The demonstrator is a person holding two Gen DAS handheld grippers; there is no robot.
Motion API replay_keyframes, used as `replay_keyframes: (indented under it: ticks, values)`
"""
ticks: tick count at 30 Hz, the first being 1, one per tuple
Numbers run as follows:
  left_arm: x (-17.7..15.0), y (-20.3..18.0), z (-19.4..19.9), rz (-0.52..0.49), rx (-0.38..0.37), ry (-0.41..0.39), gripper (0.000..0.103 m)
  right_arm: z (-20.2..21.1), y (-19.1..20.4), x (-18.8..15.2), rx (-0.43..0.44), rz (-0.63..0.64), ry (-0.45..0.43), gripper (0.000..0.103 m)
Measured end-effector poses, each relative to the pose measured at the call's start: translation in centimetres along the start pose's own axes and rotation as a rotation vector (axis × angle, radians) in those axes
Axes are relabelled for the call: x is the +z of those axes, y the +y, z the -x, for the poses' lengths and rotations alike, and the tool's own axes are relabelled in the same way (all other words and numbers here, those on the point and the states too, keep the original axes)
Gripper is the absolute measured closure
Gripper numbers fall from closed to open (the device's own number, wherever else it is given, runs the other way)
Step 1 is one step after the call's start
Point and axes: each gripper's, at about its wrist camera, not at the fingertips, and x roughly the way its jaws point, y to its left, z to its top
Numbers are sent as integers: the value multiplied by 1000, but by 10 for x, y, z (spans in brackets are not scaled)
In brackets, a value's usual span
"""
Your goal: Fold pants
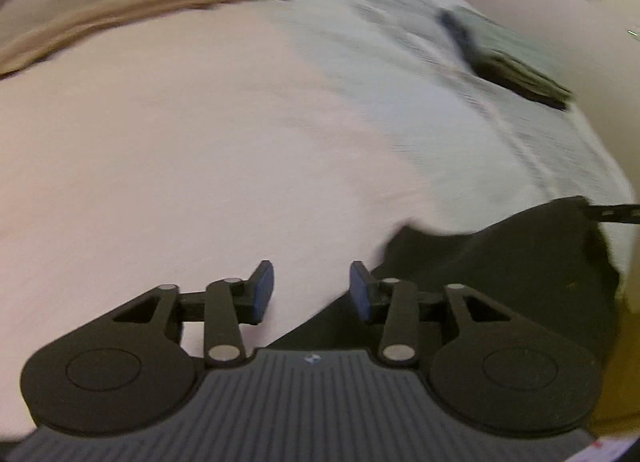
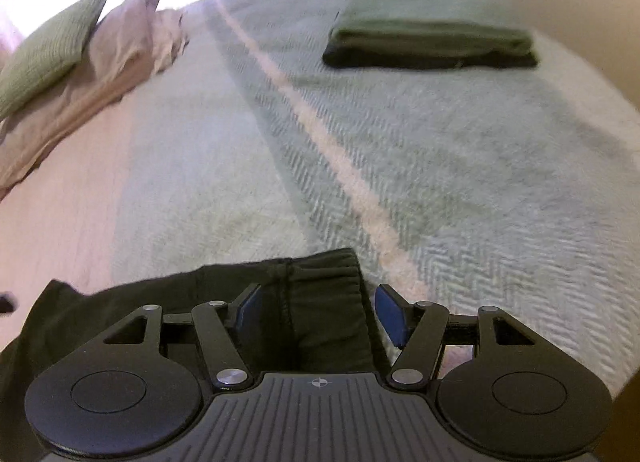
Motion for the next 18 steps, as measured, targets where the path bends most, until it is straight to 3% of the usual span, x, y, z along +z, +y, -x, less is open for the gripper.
replay_keyframes:
  ticks: [4,5,6,7,8,9,12,16,18]
  values:
    - [15,-18,-38,-5,-65,65,59,-10,-17,-1,124,-10,46,46]
    - [14,-18,-44,1,-62,77,65,-10,-19,-2,133,6,40,57]
    - [14,-18,-50,9,-61,89,67,-7,-20,-5,131,30,30,62]
    - [15,-19,-55,16,-75,94,82,-4,-22,-7,148,42,23,65]
    - [13,-20,-57,20,-109,92,102,-1,-23,-9,165,45,16,96]
    - [14,-18,-56,18,-128,84,102,2,-21,-9,124,66,6,101]
    - [6,-29,-53,-78,-69,8,101,10,-14,-13,72,89,-7,101]
    - [-5,-27,-65,-18,-32,-10,99,-15,2,-25,-106,160,36,101]
    - [-7,-34,-70,-63,47,-23,97,-28,15,-27,-190,179,46,95]
